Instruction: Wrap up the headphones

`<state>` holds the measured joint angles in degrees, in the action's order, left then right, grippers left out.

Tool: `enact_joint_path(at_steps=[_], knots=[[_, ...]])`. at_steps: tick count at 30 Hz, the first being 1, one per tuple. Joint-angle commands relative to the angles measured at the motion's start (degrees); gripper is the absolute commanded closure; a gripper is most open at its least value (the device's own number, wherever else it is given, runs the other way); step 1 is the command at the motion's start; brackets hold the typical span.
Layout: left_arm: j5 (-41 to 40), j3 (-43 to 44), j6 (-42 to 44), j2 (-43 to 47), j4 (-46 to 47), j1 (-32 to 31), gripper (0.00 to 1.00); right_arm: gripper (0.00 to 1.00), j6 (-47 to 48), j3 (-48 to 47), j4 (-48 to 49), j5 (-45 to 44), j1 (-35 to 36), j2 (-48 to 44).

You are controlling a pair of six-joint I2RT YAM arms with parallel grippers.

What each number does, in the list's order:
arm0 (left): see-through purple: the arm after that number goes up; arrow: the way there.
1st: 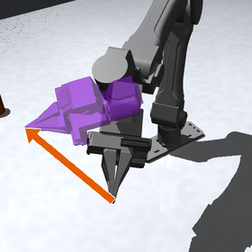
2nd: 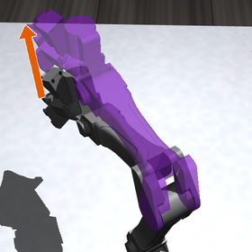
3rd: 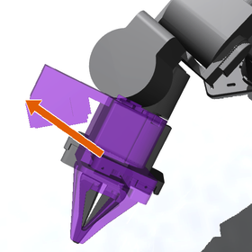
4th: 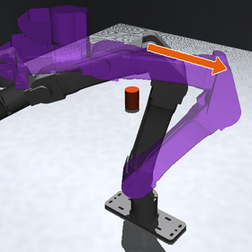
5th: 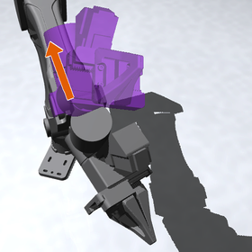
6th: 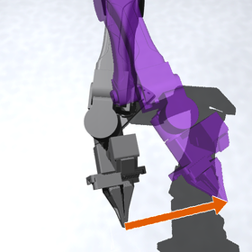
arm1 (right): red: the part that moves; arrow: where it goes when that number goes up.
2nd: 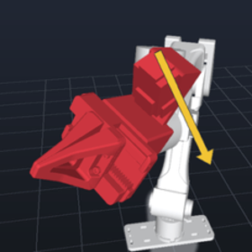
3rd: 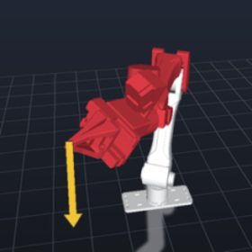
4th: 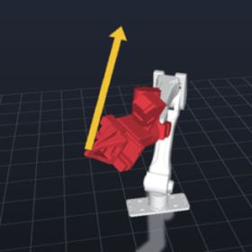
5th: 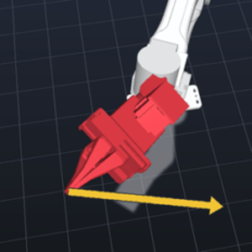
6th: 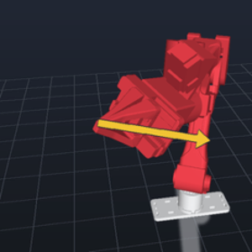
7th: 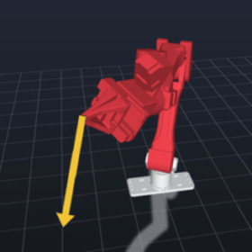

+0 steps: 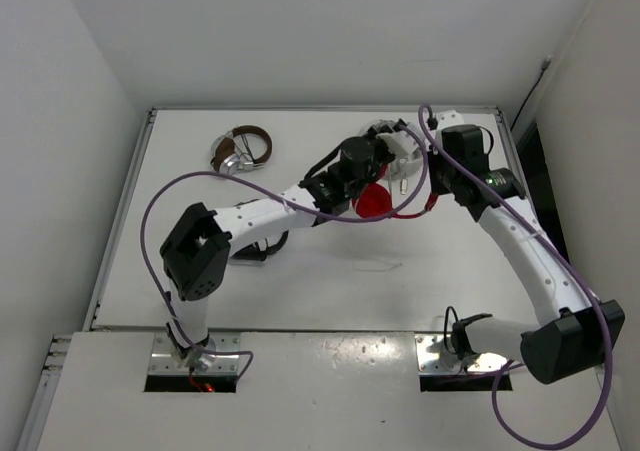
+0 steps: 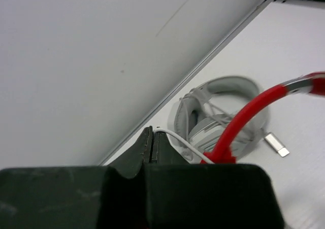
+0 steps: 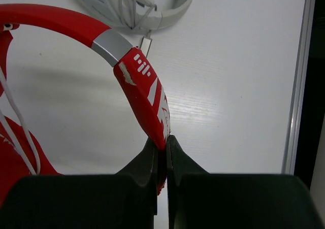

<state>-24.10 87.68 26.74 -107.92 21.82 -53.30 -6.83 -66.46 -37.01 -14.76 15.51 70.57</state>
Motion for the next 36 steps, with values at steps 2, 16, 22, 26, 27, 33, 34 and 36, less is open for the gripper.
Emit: enact_joint_path(at_steps=[2,16,22,26,27,33,34,36], knots=[[-1.8,1.4,0.1,4.2,0.3,4.4,1.00,1.00,1.6,-0.6,1.6,1.3,0.3,-2.8],[15.7,1.6,6.0,9.0,-11.5,12.2,0.94,1.00,8.3,1.1,2.8,-1.1,1.4,-3.4],[28.3,4.4,-0.6,9.6,-20.1,18.6,0.91,1.00,10.1,1.6,4.6,-4.4,1.9,-4.6],[40.4,5.0,-4.6,10.8,-24.5,22.6,0.91,1.00,10.6,2.1,5.9,-6.2,1.9,-4.6],[42.1,4.1,-5.4,11.6,-25.0,23.7,0.91,1.00,11.5,2.1,5.9,-6.8,1.9,-4.6],[51.3,0.5,-4.6,14.0,-25.5,25.7,0.81,1.00,12.6,2.7,7.8,-9.2,2.5,-4.6],[53.3,0.5,-3.7,14.0,-26.6,26.4,0.77,1.00,12.6,2.7,8.4,-9.2,2.5,-4.6],[54.9,0.5,-2.9,14.0,-29.8,27.0,0.77,1.00,12.6,2.7,8.4,-9.2,2.5,-4.6]])
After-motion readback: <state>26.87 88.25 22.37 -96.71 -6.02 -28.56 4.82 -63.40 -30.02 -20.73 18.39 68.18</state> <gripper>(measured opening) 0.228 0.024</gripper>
